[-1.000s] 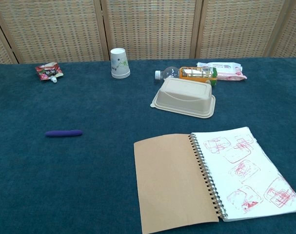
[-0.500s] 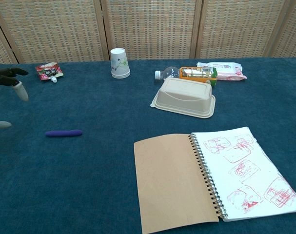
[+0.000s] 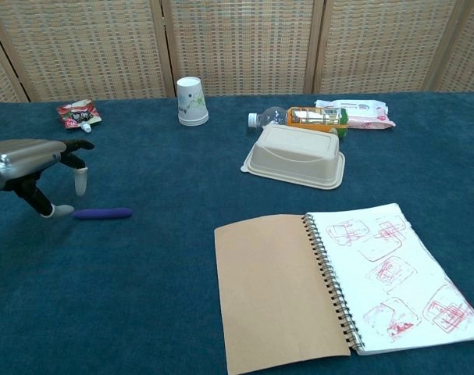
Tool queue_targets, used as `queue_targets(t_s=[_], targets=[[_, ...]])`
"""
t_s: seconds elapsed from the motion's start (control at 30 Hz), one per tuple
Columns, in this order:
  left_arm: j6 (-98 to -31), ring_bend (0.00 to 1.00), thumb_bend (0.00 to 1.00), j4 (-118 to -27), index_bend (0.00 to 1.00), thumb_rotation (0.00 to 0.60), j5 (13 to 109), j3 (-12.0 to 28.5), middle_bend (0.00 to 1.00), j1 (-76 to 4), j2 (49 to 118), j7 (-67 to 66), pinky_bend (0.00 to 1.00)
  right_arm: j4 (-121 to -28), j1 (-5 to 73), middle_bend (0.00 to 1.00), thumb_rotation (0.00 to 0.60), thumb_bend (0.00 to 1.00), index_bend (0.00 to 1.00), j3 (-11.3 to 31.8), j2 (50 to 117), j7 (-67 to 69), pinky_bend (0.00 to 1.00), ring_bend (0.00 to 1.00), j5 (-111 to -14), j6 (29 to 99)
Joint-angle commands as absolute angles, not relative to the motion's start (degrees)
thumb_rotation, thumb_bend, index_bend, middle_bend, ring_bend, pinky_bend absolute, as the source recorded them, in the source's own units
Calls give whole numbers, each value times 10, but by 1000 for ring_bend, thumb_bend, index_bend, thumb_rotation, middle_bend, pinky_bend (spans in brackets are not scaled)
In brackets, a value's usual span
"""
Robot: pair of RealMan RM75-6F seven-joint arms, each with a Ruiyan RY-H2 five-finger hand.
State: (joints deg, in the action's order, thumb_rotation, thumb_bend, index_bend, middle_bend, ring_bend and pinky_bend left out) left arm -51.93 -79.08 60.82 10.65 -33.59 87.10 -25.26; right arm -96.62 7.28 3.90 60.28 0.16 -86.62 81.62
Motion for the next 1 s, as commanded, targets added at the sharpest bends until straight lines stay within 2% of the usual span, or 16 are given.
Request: queue_targets(t_s=[0.03, 0.23, 1.0], targets=[[-517, 0, 339, -780, 496, 600, 599, 104, 0, -340, 880, -255, 0, -965, 74, 0, 600, 0, 0, 39, 602, 3, 0, 0, -865, 814], [-506, 0, 370, -753, 487, 600, 575, 102, 0, -351, 895, -254, 0, -965, 75, 0, 600, 0, 0, 38, 602, 4, 0, 0, -865, 812], [-503, 0, 371, -714, 519, 600, 554, 87, 0, -372, 925, -253, 0, -962, 78, 0, 600, 0, 0, 36, 602, 9, 0, 0, -860, 804]])
